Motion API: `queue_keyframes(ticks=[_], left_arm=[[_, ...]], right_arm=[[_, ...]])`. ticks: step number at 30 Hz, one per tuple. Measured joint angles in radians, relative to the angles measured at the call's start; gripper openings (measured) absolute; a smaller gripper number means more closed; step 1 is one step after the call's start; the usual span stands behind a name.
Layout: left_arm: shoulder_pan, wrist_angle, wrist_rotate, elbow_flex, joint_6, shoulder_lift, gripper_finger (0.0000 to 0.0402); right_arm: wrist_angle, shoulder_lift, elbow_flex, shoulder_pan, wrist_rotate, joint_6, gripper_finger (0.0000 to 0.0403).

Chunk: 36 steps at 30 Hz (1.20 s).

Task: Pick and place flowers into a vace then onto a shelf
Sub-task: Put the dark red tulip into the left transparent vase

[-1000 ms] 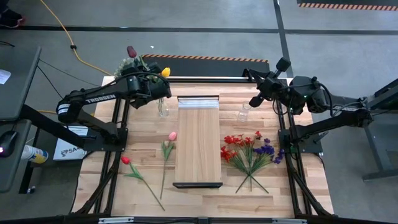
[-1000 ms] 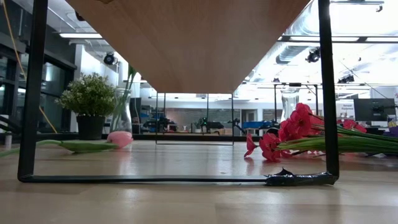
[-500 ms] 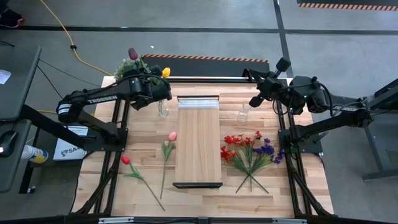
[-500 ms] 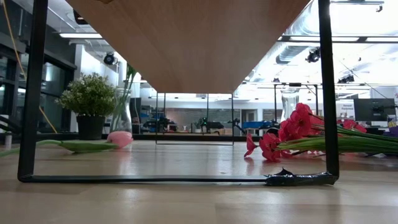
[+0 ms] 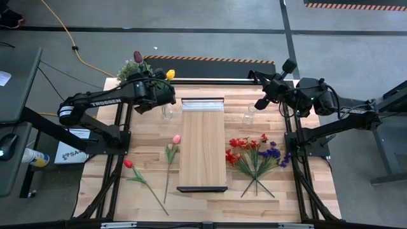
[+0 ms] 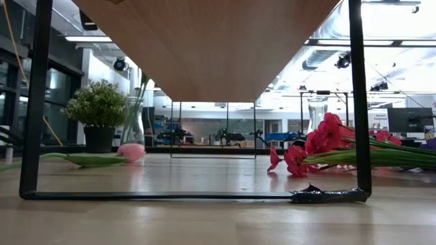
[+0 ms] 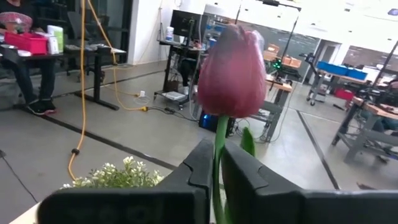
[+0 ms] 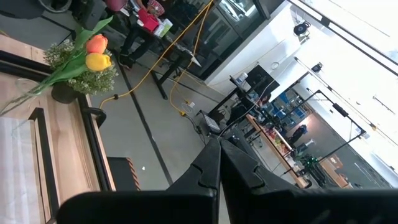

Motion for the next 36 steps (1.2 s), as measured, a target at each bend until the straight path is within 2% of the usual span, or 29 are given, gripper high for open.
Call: queue_keyframes(ticks=[18,30,36], left_arm=[[-0.074,0.0,0.002,0.0,0.033,0.0,0.006],[-0.093,-0.004,0.046,0.0,0.033,0.0,0.0061],[-0.093,-0.002,0.077,0.001,0.033,0.0,0.0103]], right_arm=[[-0.005,0.0,0.0,0.0,-0.007,0.009,0.0],[-0.032,0.0,0.0,0.0,-0.007,0.009,0.0],[-0.052,0.0,0.0,0.0,-0.007,0.01,0.0]])
